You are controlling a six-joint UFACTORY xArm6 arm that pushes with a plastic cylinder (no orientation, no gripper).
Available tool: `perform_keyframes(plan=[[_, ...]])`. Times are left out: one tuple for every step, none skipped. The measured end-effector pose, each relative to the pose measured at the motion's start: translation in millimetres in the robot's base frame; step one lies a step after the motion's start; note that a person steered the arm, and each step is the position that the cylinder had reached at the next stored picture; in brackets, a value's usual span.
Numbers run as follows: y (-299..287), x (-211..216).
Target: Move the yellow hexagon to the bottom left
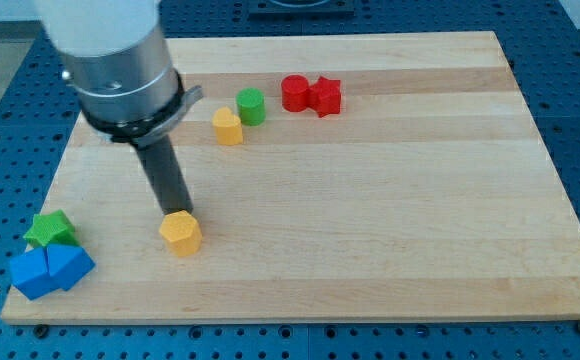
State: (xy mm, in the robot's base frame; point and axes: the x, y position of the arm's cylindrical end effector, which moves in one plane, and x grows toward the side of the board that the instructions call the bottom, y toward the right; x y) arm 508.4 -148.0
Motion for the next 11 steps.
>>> perform_keyframes(plan=[[28.3,-2.2],[76.5,-2.2],[104.7,3.2],[92.1,32.7],[47.0,41.2],[11.6,40.5],[2.6,40.5],[26.8,33.2],[27.3,2.7],[-9.6,1.1],[-45.8,15.7]])
